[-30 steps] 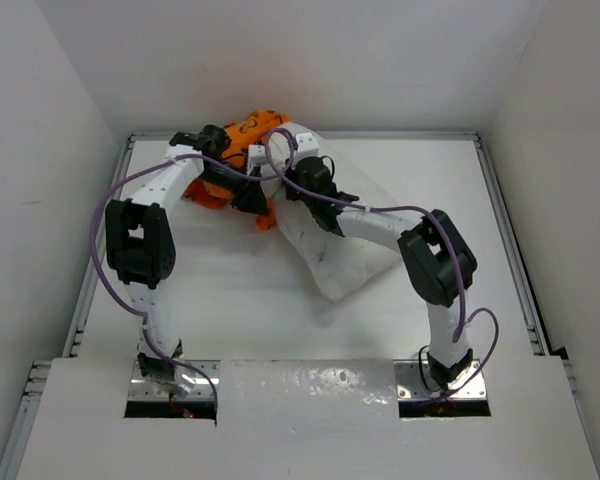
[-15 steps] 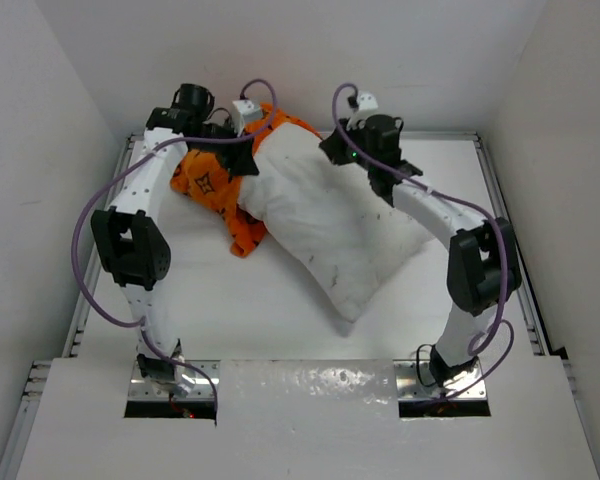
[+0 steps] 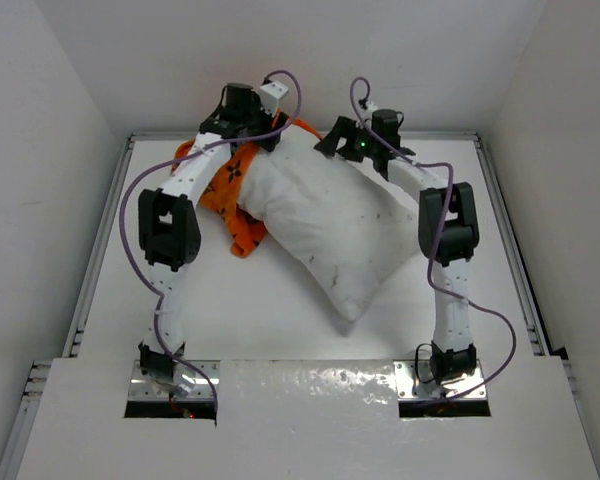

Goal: Put the pillow into the pillowcase

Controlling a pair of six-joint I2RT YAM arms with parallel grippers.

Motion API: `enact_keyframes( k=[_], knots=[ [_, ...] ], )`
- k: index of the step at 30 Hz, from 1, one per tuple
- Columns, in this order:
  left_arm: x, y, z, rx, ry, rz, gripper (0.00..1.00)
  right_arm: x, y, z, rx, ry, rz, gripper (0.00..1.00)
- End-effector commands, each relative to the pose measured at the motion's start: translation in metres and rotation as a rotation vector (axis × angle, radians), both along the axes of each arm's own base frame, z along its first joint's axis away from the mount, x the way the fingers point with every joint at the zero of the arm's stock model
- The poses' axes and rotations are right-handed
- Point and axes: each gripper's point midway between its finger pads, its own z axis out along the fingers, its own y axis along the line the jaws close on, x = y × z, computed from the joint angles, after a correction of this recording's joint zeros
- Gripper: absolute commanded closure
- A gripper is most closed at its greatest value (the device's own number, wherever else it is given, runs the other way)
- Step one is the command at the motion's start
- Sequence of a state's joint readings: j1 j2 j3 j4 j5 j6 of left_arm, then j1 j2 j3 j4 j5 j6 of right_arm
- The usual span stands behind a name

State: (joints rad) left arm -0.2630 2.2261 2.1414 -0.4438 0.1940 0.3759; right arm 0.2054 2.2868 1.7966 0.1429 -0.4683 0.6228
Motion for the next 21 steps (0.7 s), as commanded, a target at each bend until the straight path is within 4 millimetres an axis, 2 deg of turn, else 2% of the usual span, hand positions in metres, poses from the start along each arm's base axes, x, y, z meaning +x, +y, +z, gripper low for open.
enact_keyframes(
  k=[1, 2, 3, 5, 6, 7, 8, 9, 10, 11, 12, 13, 14, 15, 17, 18, 19, 20, 21],
  knots=[
    [0.017, 0.005, -0.005, 0.014, -0.041, 0.086, 0.36, -0.021, 0.037, -0.007, 0.089, 0.063, 0.141, 0.16],
    [0.019, 0.006, -0.014, 0.031, -0.032, 0.100, 0.39, -0.028, 0.045, -0.013, 0.082, 0.074, 0.169, 0.20],
    [0.023, 0.012, -0.018, 0.052, -0.036, 0.137, 0.51, -0.043, 0.063, -0.017, 0.053, 0.066, 0.239, 0.26],
    [0.025, 0.017, -0.017, 0.052, -0.043, 0.170, 0.74, -0.066, 0.082, -0.022, 0.010, 0.054, 0.322, 0.39],
    [0.026, 0.016, -0.012, 0.038, -0.053, 0.175, 0.94, -0.086, 0.100, -0.017, -0.033, 0.023, 0.397, 0.62],
    [0.024, 0.015, 0.001, 0.021, -0.069, 0.178, 1.00, -0.097, 0.107, -0.020, -0.054, 0.019, 0.432, 0.80],
    [0.022, 0.013, 0.008, 0.014, -0.081, 0.169, 1.00, -0.106, 0.113, -0.017, -0.070, 0.006, 0.459, 0.99],
    [0.019, 0.005, 0.017, -0.009, -0.091, 0.128, 1.00, -0.119, 0.124, -0.008, -0.087, -0.021, 0.489, 1.00],
    [0.016, 0.001, 0.033, -0.027, -0.114, 0.112, 1.00, -0.129, 0.125, -0.014, -0.103, -0.006, 0.492, 1.00],
    [0.016, -0.001, 0.041, -0.040, -0.124, 0.097, 0.99, -0.135, 0.127, -0.015, -0.116, -0.006, 0.488, 1.00],
    [0.015, -0.004, 0.047, -0.046, -0.130, 0.087, 0.95, -0.142, 0.133, 0.004, -0.109, -0.064, 0.486, 1.00],
    [0.016, -0.003, 0.056, -0.050, -0.150, 0.099, 0.96, -0.152, 0.130, -0.010, -0.120, -0.042, 0.471, 1.00],
    [0.021, 0.005, 0.060, -0.035, -0.176, 0.153, 1.00, -0.157, 0.137, -0.001, -0.100, -0.079, 0.467, 1.00],
    [0.024, 0.009, 0.062, -0.033, -0.188, 0.182, 1.00, -0.169, 0.133, -0.002, -0.101, -0.076, 0.461, 1.00],
    [0.027, 0.019, 0.067, -0.019, -0.212, 0.242, 1.00, -0.173, 0.136, 0.002, -0.109, -0.107, 0.433, 1.00],
    [0.026, 0.017, 0.069, -0.026, -0.210, 0.231, 1.00, -0.177, 0.133, 0.002, -0.118, -0.109, 0.421, 1.00],
    [0.023, 0.011, 0.075, -0.041, -0.212, 0.202, 1.00, -0.177, 0.132, 0.002, -0.127, -0.115, 0.410, 1.00],
    [0.013, -0.009, 0.075, -0.076, -0.178, 0.098, 1.00, -0.173, 0.129, 0.004, -0.141, -0.128, 0.377, 1.00],
    [0.004, -0.024, 0.087, -0.105, -0.174, 0.016, 1.00, -0.171, 0.128, 0.006, -0.143, -0.133, 0.361, 1.00]
  ],
)
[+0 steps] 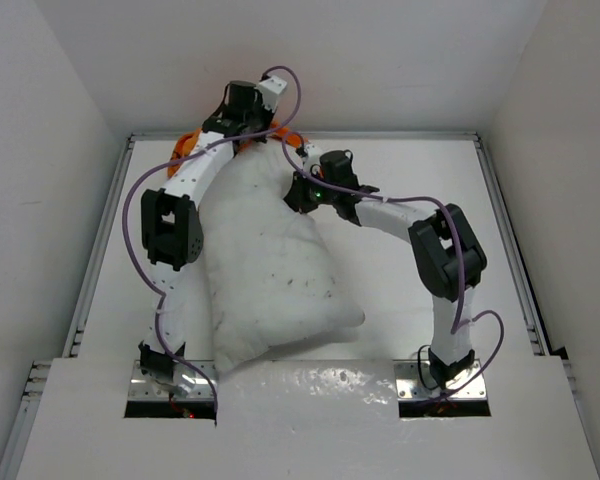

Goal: Put the pillow into the pillowcase

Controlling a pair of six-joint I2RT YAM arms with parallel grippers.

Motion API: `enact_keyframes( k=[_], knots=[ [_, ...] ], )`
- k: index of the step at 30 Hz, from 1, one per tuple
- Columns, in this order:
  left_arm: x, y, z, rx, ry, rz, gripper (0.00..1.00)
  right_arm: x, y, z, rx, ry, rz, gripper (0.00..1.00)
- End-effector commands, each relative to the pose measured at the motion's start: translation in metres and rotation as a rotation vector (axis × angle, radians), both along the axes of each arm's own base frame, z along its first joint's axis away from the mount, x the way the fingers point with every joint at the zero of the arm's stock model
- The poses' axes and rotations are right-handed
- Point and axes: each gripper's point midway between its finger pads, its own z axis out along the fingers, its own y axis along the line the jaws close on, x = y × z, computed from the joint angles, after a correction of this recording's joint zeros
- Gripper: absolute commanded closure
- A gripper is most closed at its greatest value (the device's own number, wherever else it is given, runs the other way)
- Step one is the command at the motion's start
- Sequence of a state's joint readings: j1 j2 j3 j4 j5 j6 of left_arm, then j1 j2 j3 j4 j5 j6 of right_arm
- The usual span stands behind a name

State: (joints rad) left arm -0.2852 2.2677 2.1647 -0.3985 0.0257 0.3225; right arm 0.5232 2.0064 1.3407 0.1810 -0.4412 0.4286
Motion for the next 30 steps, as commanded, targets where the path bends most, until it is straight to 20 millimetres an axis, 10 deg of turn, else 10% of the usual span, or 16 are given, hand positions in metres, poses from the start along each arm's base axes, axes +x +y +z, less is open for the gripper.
enact_keyframes(
  k=[1, 5, 13, 16, 20, 25, 26, 27, 30],
  knots=[
    [-0.033, -0.049, 0.092, -0.117, -0.100, -0.241, 1.00, 0.006, 0.006, 0.050, 0.062, -0.131, -0.013, 1.00],
    [-0.131, -0.115, 0.094, -0.206, 0.047, -0.829, 1.00, 0.036, 0.004, 0.112, 0.127, -0.309, -0.114, 1.00],
    [-0.237, -0.132, 0.110, -0.335, 0.204, -1.186, 1.00, 0.060, -0.024, 0.237, 0.359, -0.670, -0.343, 1.00],
    [-0.257, -0.129, 0.105, -0.336, 0.253, -1.226, 1.00, 0.076, -0.047, 0.250, 0.433, -0.656, -0.477, 1.00],
    [-0.258, -0.126, 0.103, -0.337, 0.297, -1.185, 1.00, 0.110, -0.096, 0.192, 0.432, -0.464, -0.736, 1.00],
    [-0.216, -0.099, 0.011, -0.108, 0.441, -0.920, 0.99, 0.076, -0.061, 0.125, 0.288, -0.375, -0.524, 0.99],
    [-0.204, -0.092, -0.007, -0.072, 0.457, -0.848, 0.97, 0.064, -0.053, 0.127, 0.295, -0.382, -0.456, 0.88],
    [-0.188, -0.078, -0.040, 0.013, 0.467, -0.761, 0.96, 0.045, -0.037, 0.128, 0.312, -0.383, -0.315, 0.54],
    [-0.170, -0.060, -0.083, 0.103, 0.476, -0.638, 0.95, 0.023, -0.044, 0.115, 0.206, -0.368, -0.241, 0.28]
  ],
)
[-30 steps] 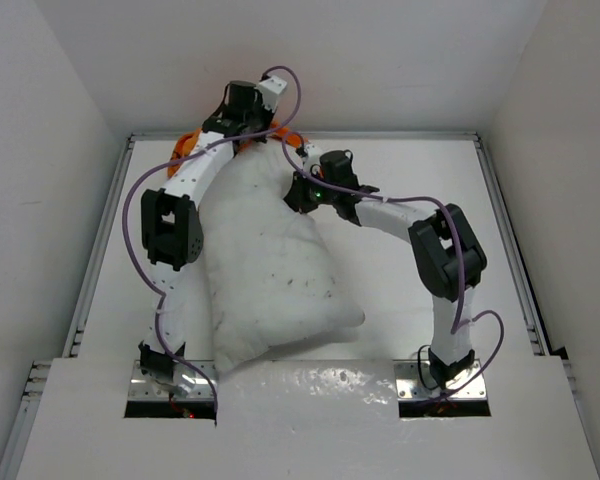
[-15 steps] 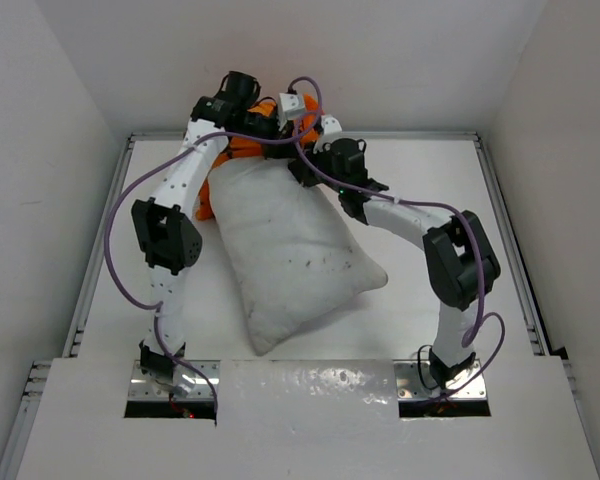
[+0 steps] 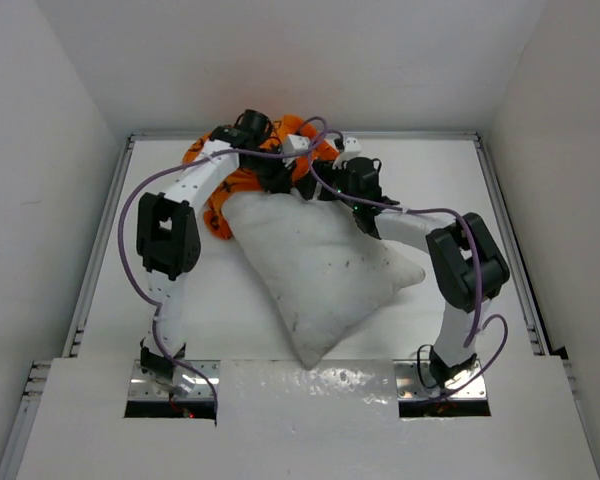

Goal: Put the pillow into the pillowcase

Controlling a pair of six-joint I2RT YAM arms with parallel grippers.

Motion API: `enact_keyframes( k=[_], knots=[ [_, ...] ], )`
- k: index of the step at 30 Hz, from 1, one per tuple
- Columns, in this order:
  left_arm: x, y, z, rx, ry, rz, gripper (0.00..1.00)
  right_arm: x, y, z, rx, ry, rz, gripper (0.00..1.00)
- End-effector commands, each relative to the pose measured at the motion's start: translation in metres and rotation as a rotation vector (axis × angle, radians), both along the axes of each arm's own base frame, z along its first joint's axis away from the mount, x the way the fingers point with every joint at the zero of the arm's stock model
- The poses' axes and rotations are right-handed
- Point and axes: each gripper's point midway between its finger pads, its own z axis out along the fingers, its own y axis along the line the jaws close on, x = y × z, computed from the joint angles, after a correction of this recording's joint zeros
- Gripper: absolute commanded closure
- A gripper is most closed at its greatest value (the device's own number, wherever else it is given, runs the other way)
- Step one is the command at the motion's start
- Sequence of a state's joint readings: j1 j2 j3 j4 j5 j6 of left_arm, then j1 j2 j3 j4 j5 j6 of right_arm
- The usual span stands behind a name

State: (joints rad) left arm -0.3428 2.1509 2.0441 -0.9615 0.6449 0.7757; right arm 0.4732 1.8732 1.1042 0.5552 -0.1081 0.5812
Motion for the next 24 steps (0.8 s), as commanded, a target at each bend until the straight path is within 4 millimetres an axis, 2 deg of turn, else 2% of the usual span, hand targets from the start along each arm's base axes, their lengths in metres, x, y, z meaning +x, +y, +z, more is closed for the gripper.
enact_keyframes(
  k=[1, 2, 3, 4, 5, 6, 7, 8, 9, 10, 11, 12, 13, 14, 15, 16, 17, 18, 19, 20, 21, 24],
  knots=[
    [0.007, 0.013, -0.043, 0.152, 0.010, 0.146, 0.94, -0.019, 0.006, 0.073, -0.002, -0.190, 0.122, 0.21],
    [0.009, 0.013, -0.044, 0.150, 0.004, 0.156, 0.92, -0.017, -0.005, 0.067, -0.033, -0.154, 0.105, 0.20],
    [0.010, 0.013, -0.046, 0.151, 0.003, 0.157, 0.88, -0.005, -0.031, 0.073, -0.027, -0.146, 0.049, 0.20],
    [0.010, 0.013, -0.048, 0.152, 0.004, 0.156, 0.87, 0.003, -0.042, 0.080, -0.008, -0.139, 0.036, 0.27],
    [0.012, 0.013, -0.047, 0.151, -0.003, 0.152, 0.86, 0.012, -0.056, 0.082, 0.011, -0.121, 0.004, 0.37],
    [0.012, 0.014, -0.047, 0.154, -0.008, 0.151, 0.86, 0.027, -0.086, 0.079, 0.036, -0.077, -0.068, 0.53],
    [0.013, 0.015, -0.048, 0.163, -0.018, 0.136, 0.86, 0.044, -0.095, 0.082, 0.042, -0.071, -0.093, 0.82],
    [0.012, 0.017, -0.048, 0.172, -0.021, 0.130, 0.87, 0.054, -0.103, 0.080, 0.042, -0.057, -0.100, 0.89],
    [0.011, 0.021, -0.051, 0.184, -0.019, 0.130, 0.89, 0.064, -0.116, 0.069, 0.011, -0.027, -0.119, 0.89],
    [0.011, 0.025, -0.050, 0.190, -0.028, 0.122, 0.90, 0.082, -0.117, 0.064, -0.008, -0.028, -0.119, 0.84],
    [0.010, 0.028, -0.051, 0.193, -0.030, 0.121, 0.92, 0.089, -0.119, 0.055, -0.049, -0.021, -0.109, 0.60],
    [0.005, 0.033, -0.058, 0.206, -0.012, 0.121, 0.92, 0.096, -0.119, 0.050, -0.066, -0.026, -0.101, 0.51],
    [0.006, 0.037, -0.054, 0.201, -0.028, 0.125, 0.93, 0.109, -0.115, 0.038, -0.071, -0.035, -0.076, 0.34],
    [0.004, 0.040, -0.056, 0.203, -0.026, 0.125, 0.93, 0.115, -0.117, 0.028, -0.074, -0.023, -0.080, 0.28],
    [-0.002, 0.043, -0.062, 0.208, -0.009, 0.124, 0.93, 0.120, -0.112, 0.022, -0.075, -0.031, -0.043, 0.24],
    [0.000, 0.046, -0.057, 0.200, -0.027, 0.130, 0.93, 0.132, -0.108, 0.006, -0.086, -0.030, -0.024, 0.21],
    [-0.002, 0.047, -0.058, 0.200, -0.027, 0.132, 0.92, 0.137, -0.106, -0.003, -0.102, -0.027, -0.001, 0.19],
    [-0.002, 0.049, -0.057, 0.200, -0.030, 0.136, 0.92, 0.145, -0.098, 0.004, -0.094, -0.052, 0.036, 0.17],
    [-0.002, 0.050, -0.057, 0.202, -0.029, 0.138, 0.92, 0.149, -0.096, -0.006, -0.101, -0.044, 0.053, 0.16],
    [-0.001, 0.050, -0.056, 0.203, -0.034, 0.140, 0.91, 0.150, -0.093, -0.031, -0.116, -0.012, 0.079, 0.15],
    [0.000, 0.050, -0.055, 0.205, -0.040, 0.136, 0.91, 0.152, -0.088, -0.030, -0.111, -0.027, 0.116, 0.14],
    [0.001, 0.053, -0.055, 0.215, -0.051, 0.128, 0.91, 0.146, -0.076, -0.046, -0.101, -0.032, 0.192, 0.13]
  ],
)
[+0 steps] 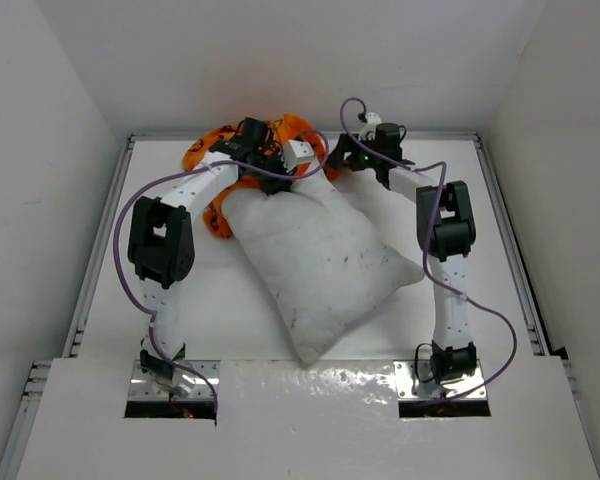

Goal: Put the pillow into the pillowcase

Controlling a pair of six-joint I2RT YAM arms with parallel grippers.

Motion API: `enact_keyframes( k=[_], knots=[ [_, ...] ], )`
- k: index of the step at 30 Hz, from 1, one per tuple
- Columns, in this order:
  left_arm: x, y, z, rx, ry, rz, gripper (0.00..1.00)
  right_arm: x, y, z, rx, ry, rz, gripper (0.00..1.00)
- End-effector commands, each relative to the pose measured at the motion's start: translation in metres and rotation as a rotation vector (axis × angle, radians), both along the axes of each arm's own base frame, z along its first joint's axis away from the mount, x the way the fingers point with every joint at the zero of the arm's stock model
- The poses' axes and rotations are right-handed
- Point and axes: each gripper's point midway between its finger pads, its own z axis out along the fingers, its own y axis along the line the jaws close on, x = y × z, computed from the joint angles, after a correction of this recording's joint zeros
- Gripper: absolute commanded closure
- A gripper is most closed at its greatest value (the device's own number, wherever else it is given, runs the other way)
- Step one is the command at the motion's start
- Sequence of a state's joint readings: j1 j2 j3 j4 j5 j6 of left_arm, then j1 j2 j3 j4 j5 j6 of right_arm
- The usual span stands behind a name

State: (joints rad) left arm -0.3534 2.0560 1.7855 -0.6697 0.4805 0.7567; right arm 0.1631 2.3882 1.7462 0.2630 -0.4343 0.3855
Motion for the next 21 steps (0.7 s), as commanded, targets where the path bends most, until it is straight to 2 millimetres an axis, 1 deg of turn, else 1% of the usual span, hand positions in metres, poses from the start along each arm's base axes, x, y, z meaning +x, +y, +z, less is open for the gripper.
enact_keyframes(
  k=[1, 2, 3, 4, 6, 7, 8, 9, 10, 11, 12, 13, 14, 15, 16, 17, 18, 19, 20, 21],
  knots=[
    [-0.017, 0.039, -0.029, 0.127, 0.099, 0.050, 0.91, -0.007, 0.022, 0.021, 0.017, -0.087, 0.159, 0.13],
    [-0.016, 0.040, -0.028, 0.127, 0.094, 0.051, 0.91, -0.010, 0.025, 0.016, 0.011, -0.090, 0.173, 0.13],
    [-0.015, 0.040, -0.027, 0.126, 0.090, 0.050, 0.91, -0.013, 0.026, 0.006, 0.007, -0.073, 0.174, 0.14],
    [-0.014, 0.040, -0.026, 0.125, 0.084, 0.049, 0.91, -0.013, 0.027, 0.003, 0.004, -0.070, 0.173, 0.21],
    [-0.013, 0.037, -0.023, 0.112, 0.079, 0.039, 0.91, -0.018, 0.034, -0.008, 0.017, -0.049, 0.194, 0.39],
    [-0.013, 0.036, -0.023, 0.109, 0.082, 0.034, 0.91, -0.023, 0.039, -0.009, 0.034, -0.045, 0.225, 0.53],
    [-0.012, 0.034, -0.019, 0.099, 0.076, 0.027, 0.91, -0.027, 0.045, -0.009, 0.040, -0.045, 0.237, 0.59],
    [-0.011, 0.034, -0.019, 0.100, 0.074, 0.024, 0.91, -0.033, 0.048, -0.014, 0.040, -0.036, 0.241, 0.66],
    [-0.010, 0.034, -0.018, 0.101, 0.069, 0.025, 0.91, -0.033, 0.050, -0.011, 0.037, -0.056, 0.226, 0.81],
    [-0.008, 0.035, -0.017, 0.107, 0.062, 0.027, 0.89, -0.034, 0.049, -0.012, 0.036, -0.056, 0.212, 0.94],
    [-0.007, 0.035, -0.016, 0.107, 0.059, 0.028, 0.88, -0.038, 0.047, -0.020, 0.036, -0.034, 0.188, 1.00],
    [-0.006, 0.034, -0.011, 0.103, 0.051, 0.029, 0.83, -0.033, 0.044, -0.008, 0.054, -0.057, 0.151, 1.00],
    [-0.004, 0.033, -0.007, 0.097, 0.047, 0.032, 0.78, -0.035, 0.043, -0.007, 0.060, -0.057, 0.133, 1.00],
    [-0.003, 0.031, -0.002, 0.086, 0.044, 0.038, 0.73, -0.044, 0.039, -0.016, 0.063, -0.031, 0.119, 1.00],
    [0.001, 0.028, 0.009, 0.069, 0.026, 0.040, 0.64, -0.044, 0.041, 0.007, 0.087, -0.085, 0.111, 1.00],
    [0.002, 0.024, 0.016, 0.050, 0.020, 0.038, 0.60, -0.048, 0.040, 0.009, 0.093, -0.089, 0.097, 1.00],
    [0.004, 0.020, 0.022, 0.033, 0.015, 0.039, 0.57, -0.061, 0.037, -0.001, 0.088, -0.065, 0.086, 1.00],
    [0.007, 0.013, 0.037, 0.003, -0.008, 0.025, 0.54, -0.067, 0.042, 0.020, 0.093, -0.104, 0.090, 1.00],
    [0.008, 0.009, 0.043, -0.010, -0.017, 0.016, 0.52, -0.073, 0.043, 0.023, 0.089, -0.108, 0.088, 1.00],
    [0.008, 0.003, 0.048, -0.022, -0.025, 0.002, 0.48, -0.088, 0.041, 0.013, 0.077, -0.077, 0.079, 1.00]
  ],
)
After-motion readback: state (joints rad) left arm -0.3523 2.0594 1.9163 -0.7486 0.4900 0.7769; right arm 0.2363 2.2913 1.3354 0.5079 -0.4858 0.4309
